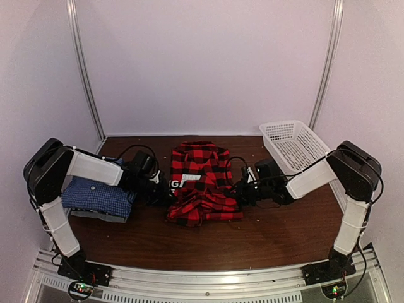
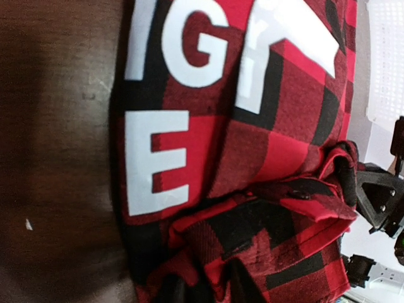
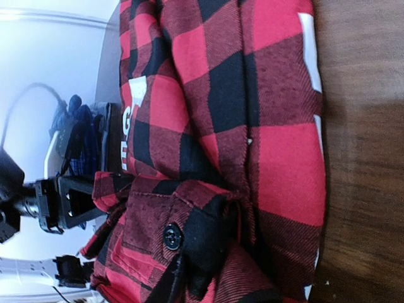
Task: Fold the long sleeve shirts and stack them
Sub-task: Fold the rectangle-folded shirt at the center of the board.
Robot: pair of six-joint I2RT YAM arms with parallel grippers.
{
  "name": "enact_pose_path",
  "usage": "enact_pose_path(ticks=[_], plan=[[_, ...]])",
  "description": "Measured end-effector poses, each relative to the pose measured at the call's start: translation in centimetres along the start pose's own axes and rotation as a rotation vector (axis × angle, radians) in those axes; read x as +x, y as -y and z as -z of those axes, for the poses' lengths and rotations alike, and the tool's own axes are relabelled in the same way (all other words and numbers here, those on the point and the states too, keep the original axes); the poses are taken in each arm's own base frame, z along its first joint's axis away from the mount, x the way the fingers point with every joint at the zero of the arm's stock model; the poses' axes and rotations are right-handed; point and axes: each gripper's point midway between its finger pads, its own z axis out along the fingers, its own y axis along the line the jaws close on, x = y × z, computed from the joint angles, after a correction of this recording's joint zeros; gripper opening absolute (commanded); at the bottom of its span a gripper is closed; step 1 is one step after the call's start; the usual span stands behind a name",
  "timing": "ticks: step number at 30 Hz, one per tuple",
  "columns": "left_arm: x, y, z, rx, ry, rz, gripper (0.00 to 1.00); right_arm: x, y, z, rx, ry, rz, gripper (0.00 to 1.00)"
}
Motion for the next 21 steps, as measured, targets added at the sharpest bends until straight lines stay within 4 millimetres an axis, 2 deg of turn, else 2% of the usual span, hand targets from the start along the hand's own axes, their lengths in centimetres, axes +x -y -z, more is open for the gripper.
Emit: enact_pose_path(ticks=[2,5,7,10,13,21], plan=[[0.0,0.0,0.0,-0.007,-0.007,-0.015,0.45,0.0,0.1,0.0,0.003,0.001,0.005,0.46],[-0.7,0.9,0.3,-0.006,-0.001,-0.057,0.61,0.0,0.2,0.2,0.012,0.005,0.018,0.55],[-1.3,1.7,0.6,-0.006,0.011,-0.089,0.68,0.1,0.2,0.5,0.022,0.007,0.024,0.63],[-2.0,2.3,1.1,-0.018,0.032,-0.134,0.77,0.2,0.2,1.4,0.038,0.016,0.048,0.69],[-1.9,1.9,1.6,-0.05,0.037,-0.162,0.82,0.2,0.1,2.4,0.057,0.028,0.072,0.77],[-1.5,1.5,3.6,-0.086,0.058,-0.22,0.8,0.3,0.9,4.4,0.136,0.049,0.141,0.76]])
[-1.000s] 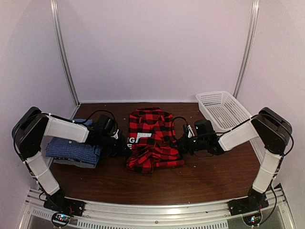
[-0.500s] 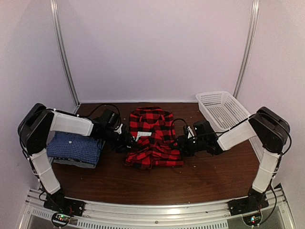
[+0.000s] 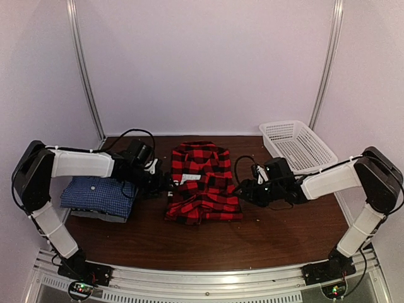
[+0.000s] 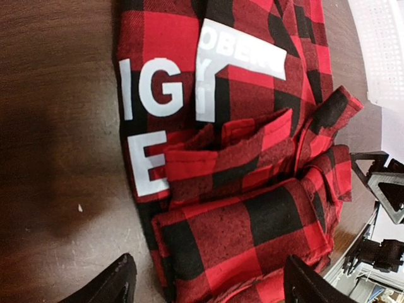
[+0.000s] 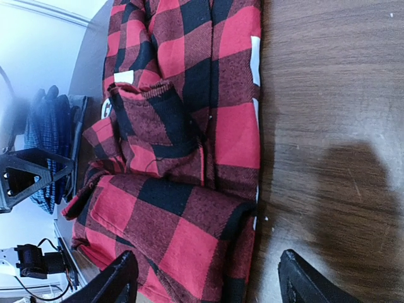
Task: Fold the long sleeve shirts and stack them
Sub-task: Fold the rectangle-folded shirt at the center of the board.
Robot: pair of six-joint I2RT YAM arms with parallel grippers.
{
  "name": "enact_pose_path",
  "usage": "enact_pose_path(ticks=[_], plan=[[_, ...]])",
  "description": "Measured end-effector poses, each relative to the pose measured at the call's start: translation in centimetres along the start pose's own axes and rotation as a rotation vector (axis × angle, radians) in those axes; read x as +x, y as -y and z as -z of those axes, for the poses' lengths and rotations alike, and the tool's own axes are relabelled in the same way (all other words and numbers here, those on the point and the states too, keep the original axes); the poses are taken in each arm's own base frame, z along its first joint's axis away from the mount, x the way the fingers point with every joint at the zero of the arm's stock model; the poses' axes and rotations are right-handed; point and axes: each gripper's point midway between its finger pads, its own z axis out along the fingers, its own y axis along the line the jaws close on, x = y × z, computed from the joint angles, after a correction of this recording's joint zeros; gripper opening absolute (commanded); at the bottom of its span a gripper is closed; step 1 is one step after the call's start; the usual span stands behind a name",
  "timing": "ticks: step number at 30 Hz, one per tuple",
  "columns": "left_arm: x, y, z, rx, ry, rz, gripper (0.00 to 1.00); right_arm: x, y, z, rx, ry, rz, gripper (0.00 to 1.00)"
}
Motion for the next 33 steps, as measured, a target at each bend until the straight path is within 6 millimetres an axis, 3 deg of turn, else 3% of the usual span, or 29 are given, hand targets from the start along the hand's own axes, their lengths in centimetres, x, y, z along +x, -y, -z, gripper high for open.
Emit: enact_pose_path(ticks=[6,13,24,33], plan=[[3.0,-0.6,1.9,-0.001,-0.006,-0.022,0.66,0.7,0.0,1.6,0.035,0.002,0.066,0.63],[7.1,-1.1,1.7,-0.012,-0.068,-0.027,0.53,2.9,-0.3,1.5,0.054,-0.049,0.118,0.57],[7.9,-0.6,1.1,0.006,-0.073,-0.013,0.39,5.0,0.2,0.0,0.096,-0.115,0.151,0.49],[7.9,-0.8,0.8,-0.005,-0.07,-0.012,0.44,4.4,0.1,-0.1,0.155,-0.091,0.195,0.5]])
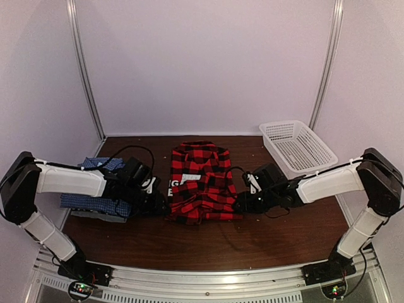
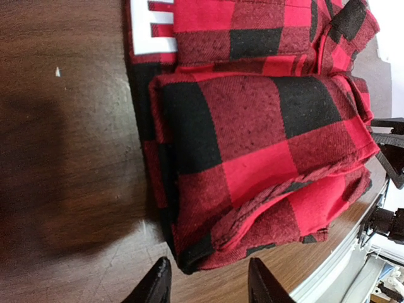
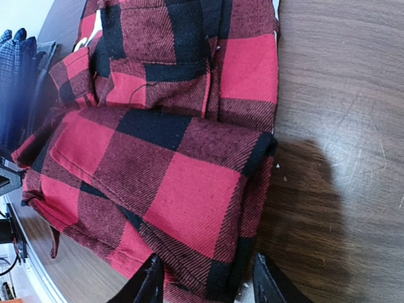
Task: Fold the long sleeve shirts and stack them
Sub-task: Fold the rectangle-folded shirt at the center of the board.
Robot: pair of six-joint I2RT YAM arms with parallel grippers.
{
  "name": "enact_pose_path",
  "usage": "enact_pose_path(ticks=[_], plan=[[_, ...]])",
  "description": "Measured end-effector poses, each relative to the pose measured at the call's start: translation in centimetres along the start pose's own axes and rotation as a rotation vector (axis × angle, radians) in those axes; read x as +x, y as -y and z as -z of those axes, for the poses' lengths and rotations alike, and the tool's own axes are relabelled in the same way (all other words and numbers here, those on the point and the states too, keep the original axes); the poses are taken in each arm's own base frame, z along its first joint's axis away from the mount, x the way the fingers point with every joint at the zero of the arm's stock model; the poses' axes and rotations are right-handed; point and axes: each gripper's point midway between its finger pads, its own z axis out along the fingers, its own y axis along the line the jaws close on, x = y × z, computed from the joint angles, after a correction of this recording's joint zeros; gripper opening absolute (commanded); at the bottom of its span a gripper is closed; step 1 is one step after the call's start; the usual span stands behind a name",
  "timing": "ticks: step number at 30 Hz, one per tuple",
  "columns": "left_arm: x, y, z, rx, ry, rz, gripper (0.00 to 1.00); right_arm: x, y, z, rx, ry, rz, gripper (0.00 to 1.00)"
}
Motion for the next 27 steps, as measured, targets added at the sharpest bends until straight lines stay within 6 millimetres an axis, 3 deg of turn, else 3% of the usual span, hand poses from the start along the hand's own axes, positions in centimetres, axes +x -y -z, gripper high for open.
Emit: enact_pose_path(ticks=[9,18,22,27], plan=[[0.0,-0.2,-0.2,-0.012,0.002,-0.001,0.44,-0.2,-0.4,0.2,0.067,0.007,0.058,0.5],[0.3,-0.9,-1.0,-0.032,-0.023,0.005,0.25,-0.4,-0.6,0.1,0.115,0.016,0.096,0.48],[-0.1,-0.3,-1.0,-0.022,-0.014,-0.006,0.11,0.2,-0.3,-0.2,0.132,-0.001,0.103,0.39],[-0.8,0.4,-0.7,-0.007,0.0,-0.015,0.02,0.1,-0.3,-0.2,0.139,-0.005,0.106,0.16]])
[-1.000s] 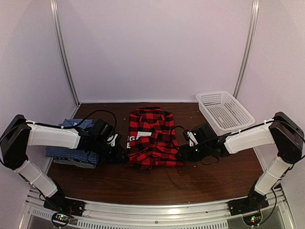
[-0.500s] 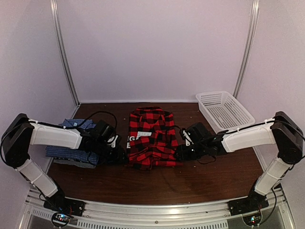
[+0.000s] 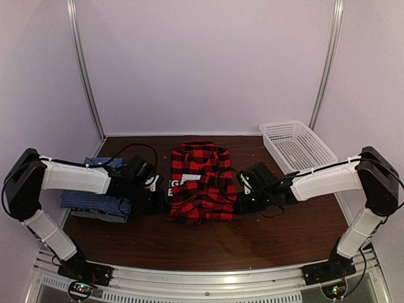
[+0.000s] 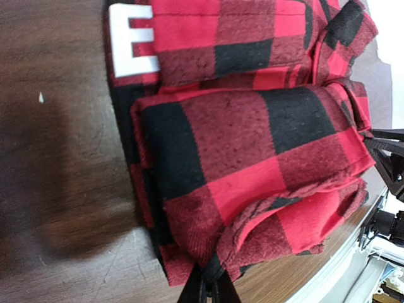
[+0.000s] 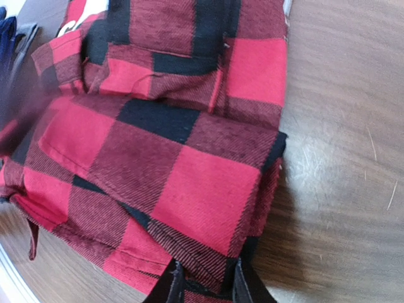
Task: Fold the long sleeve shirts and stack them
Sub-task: Fold the rectangle-folded shirt at the center of the board.
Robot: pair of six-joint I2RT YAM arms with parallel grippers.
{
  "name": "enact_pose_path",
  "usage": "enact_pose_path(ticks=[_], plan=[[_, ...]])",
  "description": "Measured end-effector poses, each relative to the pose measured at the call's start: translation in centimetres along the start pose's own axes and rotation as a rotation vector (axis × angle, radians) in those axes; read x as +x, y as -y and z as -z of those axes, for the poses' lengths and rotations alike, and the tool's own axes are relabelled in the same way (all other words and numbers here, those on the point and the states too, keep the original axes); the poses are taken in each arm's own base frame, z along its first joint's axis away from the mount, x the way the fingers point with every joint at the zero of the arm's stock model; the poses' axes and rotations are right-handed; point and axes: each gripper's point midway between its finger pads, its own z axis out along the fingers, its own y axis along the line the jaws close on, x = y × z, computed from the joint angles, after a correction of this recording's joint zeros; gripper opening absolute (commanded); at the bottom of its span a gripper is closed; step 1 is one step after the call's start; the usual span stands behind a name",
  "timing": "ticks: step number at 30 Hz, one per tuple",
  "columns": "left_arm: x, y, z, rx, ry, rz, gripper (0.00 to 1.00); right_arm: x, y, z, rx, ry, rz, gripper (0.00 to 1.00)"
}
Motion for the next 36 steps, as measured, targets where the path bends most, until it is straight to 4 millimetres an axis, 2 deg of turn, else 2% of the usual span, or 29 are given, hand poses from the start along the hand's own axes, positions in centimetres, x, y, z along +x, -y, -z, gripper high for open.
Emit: enact_pose_path(ticks=[3,8,11,13,16,20,21,23,25,27,30,34,36], plan=[[-0.4,0.6,0.2,0.011,0.009,-0.006,0.0,-0.7,-0.5,0.2,-0.009,0.012,0.007,0.08],[-1.8,2.0,0.5,0.04,0.033,-0.007,0.0,-2.5,-1.7,0.5,-0.032,0.046,0.009,0.03],[-3.2,3.0,0.4,0.062,0.047,0.003,0.0,-4.0,-2.2,0.3,-0.037,0.065,0.001,0.03],[-4.9,3.7,0.0,0.078,0.065,0.011,0.0,-5.2,-2.3,0.0,-0.037,0.079,-0.008,0.03],[-8.1,3.5,-0.6,0.083,0.096,0.045,0.0,-8.1,-2.0,-1.0,-0.032,0.108,-0.035,0.08],[-11.8,1.5,-1.4,0.081,0.144,0.117,0.0,-11.4,-0.5,-2.4,-0.012,0.142,-0.075,0.2],[-12.4,0.8,-1.5,0.076,0.15,0.138,0.0,-12.2,0.0,-2.8,-0.004,0.147,-0.081,0.26],[-13.6,-0.3,-1.8,0.069,0.161,0.171,0.08,-13.2,0.9,-3.3,0.007,0.153,-0.093,0.36],[-14.5,-0.8,-2.0,0.071,0.171,0.19,0.22,-13.9,1.6,-3.4,0.017,0.157,-0.1,0.45],[-15.2,-0.6,-2.1,0.087,0.179,0.198,0.34,-14.4,2.2,-3.3,0.025,0.163,-0.105,0.52],[-15.7,0.0,-2.0,0.11,0.187,0.196,0.45,-15.0,2.3,-2.9,0.029,0.171,-0.093,0.61],[-16.8,1.1,-1.4,0.134,0.211,0.17,0.59,-15.0,2.2,-2.0,0.039,0.176,-0.078,0.64],[-17.3,1.5,-1.0,0.142,0.223,0.155,0.62,-15.0,1.7,-0.9,0.035,0.189,-0.059,0.63]])
